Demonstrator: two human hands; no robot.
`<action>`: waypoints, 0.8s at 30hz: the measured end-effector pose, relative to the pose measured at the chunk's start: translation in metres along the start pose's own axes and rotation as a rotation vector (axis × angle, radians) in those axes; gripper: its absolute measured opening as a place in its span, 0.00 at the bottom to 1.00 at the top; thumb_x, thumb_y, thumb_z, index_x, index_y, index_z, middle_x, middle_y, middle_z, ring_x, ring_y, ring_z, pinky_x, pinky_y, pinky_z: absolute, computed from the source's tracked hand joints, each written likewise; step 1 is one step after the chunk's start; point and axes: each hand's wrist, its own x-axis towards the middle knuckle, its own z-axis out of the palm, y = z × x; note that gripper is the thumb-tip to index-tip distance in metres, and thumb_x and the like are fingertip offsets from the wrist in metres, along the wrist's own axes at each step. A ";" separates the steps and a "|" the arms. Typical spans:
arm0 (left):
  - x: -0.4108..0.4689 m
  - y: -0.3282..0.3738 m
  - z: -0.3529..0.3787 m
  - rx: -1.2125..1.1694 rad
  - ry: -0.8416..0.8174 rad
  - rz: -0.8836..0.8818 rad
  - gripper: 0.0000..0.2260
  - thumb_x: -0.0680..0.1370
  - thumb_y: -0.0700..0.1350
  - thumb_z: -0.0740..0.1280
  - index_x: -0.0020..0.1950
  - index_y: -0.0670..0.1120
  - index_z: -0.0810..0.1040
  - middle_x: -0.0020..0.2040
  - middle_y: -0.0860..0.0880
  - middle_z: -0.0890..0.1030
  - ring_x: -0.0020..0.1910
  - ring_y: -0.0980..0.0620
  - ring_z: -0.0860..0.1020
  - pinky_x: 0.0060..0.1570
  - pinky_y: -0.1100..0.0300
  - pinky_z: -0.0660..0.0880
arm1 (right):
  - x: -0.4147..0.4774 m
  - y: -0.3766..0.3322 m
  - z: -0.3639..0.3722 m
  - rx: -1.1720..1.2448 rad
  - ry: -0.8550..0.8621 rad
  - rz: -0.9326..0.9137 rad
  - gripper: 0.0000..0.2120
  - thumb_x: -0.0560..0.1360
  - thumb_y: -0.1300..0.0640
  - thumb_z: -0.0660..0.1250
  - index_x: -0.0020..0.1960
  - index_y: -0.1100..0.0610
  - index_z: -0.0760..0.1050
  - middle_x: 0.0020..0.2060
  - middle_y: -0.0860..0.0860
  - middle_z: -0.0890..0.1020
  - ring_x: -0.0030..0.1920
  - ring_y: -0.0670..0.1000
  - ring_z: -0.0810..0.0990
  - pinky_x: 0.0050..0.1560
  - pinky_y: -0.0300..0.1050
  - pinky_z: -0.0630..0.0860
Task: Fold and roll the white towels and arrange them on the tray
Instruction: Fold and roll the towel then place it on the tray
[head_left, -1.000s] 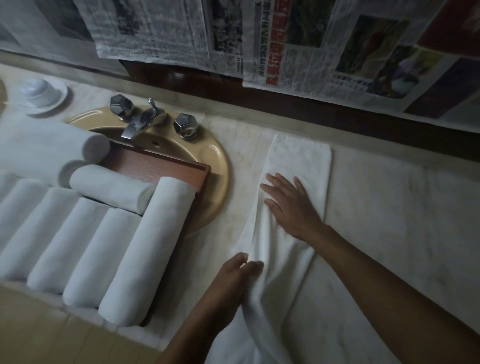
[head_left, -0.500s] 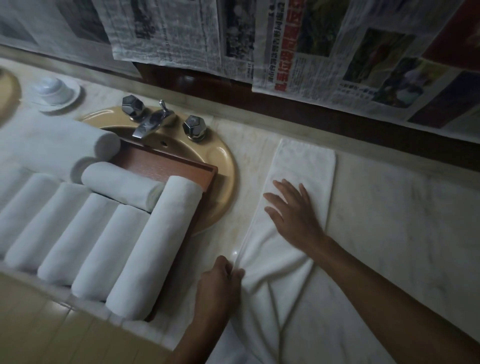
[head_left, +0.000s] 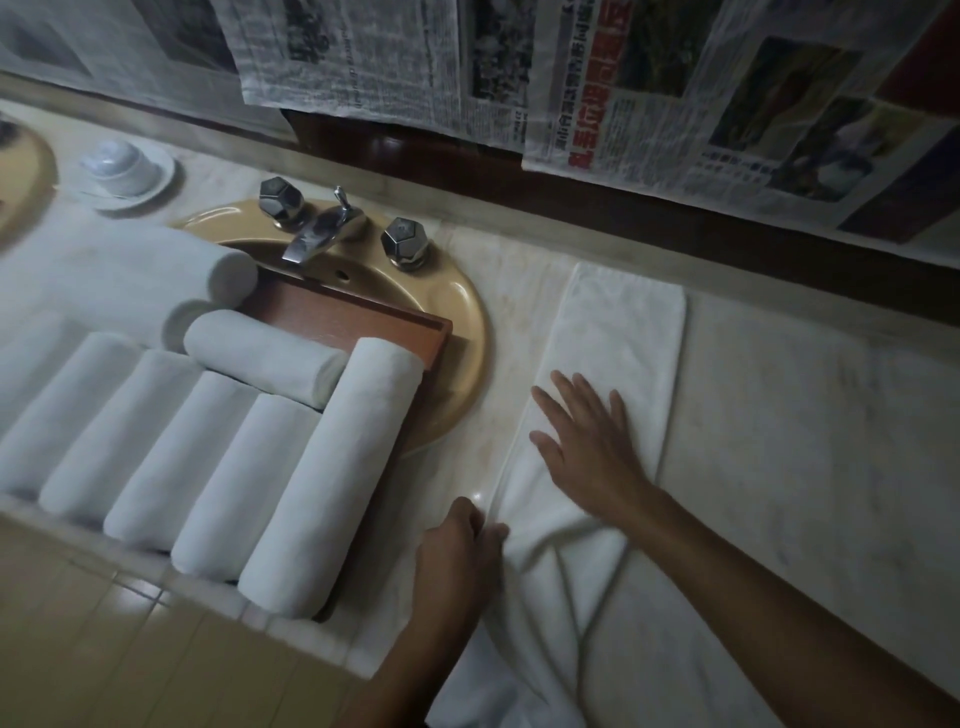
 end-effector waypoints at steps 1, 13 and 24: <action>-0.001 0.000 0.000 -0.094 -0.054 -0.045 0.11 0.77 0.53 0.73 0.43 0.50 0.75 0.38 0.52 0.81 0.36 0.53 0.79 0.33 0.60 0.71 | -0.005 0.003 0.005 -0.026 -0.012 -0.001 0.29 0.83 0.39 0.51 0.82 0.46 0.59 0.82 0.49 0.58 0.82 0.54 0.54 0.78 0.66 0.52; -0.010 -0.023 -0.003 -0.199 0.045 -0.072 0.14 0.76 0.53 0.74 0.39 0.48 0.72 0.31 0.48 0.81 0.31 0.53 0.78 0.33 0.54 0.71 | 0.045 0.031 0.003 -0.085 0.001 0.025 0.29 0.83 0.38 0.47 0.82 0.46 0.59 0.82 0.47 0.58 0.82 0.52 0.54 0.79 0.65 0.50; -0.010 -0.017 -0.004 -0.006 0.044 -0.036 0.12 0.79 0.54 0.71 0.44 0.51 0.71 0.37 0.53 0.79 0.36 0.55 0.78 0.32 0.58 0.70 | 0.003 -0.006 0.003 0.020 0.020 -0.081 0.28 0.81 0.38 0.55 0.76 0.48 0.69 0.80 0.52 0.65 0.81 0.56 0.59 0.77 0.68 0.53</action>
